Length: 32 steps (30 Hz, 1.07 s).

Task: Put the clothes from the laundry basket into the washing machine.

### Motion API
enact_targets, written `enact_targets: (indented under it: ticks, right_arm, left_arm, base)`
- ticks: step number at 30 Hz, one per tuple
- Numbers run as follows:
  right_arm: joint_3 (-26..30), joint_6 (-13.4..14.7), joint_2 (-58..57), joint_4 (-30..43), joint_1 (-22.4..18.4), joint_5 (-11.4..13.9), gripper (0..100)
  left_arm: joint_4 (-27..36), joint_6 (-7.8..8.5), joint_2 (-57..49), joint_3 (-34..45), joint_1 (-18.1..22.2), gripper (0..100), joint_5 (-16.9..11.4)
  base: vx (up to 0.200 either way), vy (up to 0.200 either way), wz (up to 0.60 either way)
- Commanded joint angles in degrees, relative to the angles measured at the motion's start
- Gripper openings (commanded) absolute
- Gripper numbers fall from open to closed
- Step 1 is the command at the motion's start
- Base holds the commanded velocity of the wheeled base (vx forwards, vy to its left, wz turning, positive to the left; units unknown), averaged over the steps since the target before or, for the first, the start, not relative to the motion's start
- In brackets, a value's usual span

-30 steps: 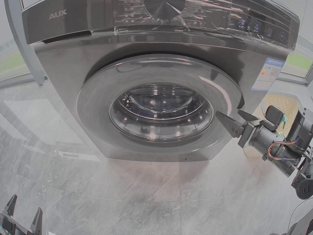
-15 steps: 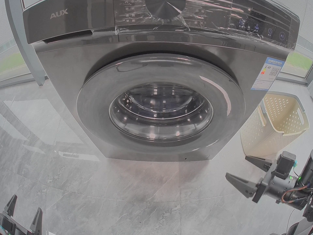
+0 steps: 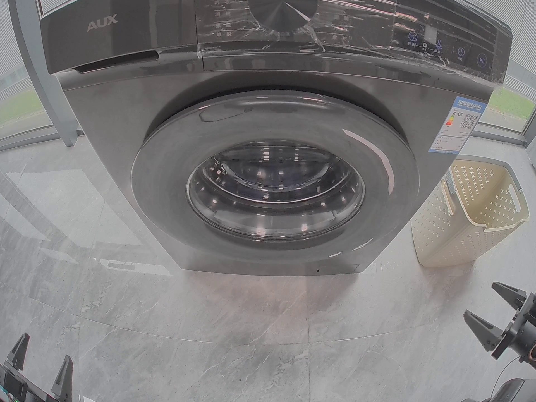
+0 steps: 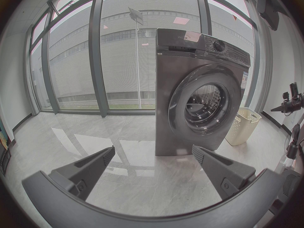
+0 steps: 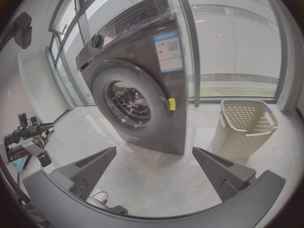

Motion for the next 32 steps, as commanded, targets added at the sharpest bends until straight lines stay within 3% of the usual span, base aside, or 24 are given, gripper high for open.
enact_targets:
  ticks: [1,5,7,10,14,19,32]
  right_arm:
    - [-1.9,-3.9,-36.0,25.4,-18.8,3.8,100]
    - [0.9,-3.9,-38.3,25.4,-19.6,4.0,100]
    - [1.5,-4.0,-41.5,30.3,-21.8,4.5,100]
    - [1.5,-3.8,-41.8,30.9,-22.0,4.1,100]
    - [1.5,-2.9,-41.8,33.4,-22.0,0.3,100]
    - [1.5,-4.3,-41.8,33.0,-22.0,0.8,100]
    - [1.5,-4.3,-41.8,33.0,-22.1,0.9,100]
  left_arm:
    - [0.0,0.0,-0.5,1.0,0.0,100,0.0]
    - [0.0,0.0,-0.6,1.0,0.0,100,0.0]
    - [0.0,-0.09,-0.6,1.0,0.0,100,0.0]
    - [0.0,-0.27,-0.6,1.0,0.0,100,0.0]
    - [0.0,-0.35,-0.5,0.9,0.0,100,0.0]
    - [0.0,-0.35,-0.5,0.9,-0.1,100,0.0]
    - [0.0,-0.09,-0.6,0.9,0.0,100,0.1]
  base:
    - [0.0,0.0,0.0]
    - [0.0,0.0,0.0]
    - [0.0,0.0,0.0]
    - [0.0,0.0,0.0]
    - [0.0,0.0,0.0]
    - [0.0,0.0,0.0]
    - [0.0,0.0,0.0]
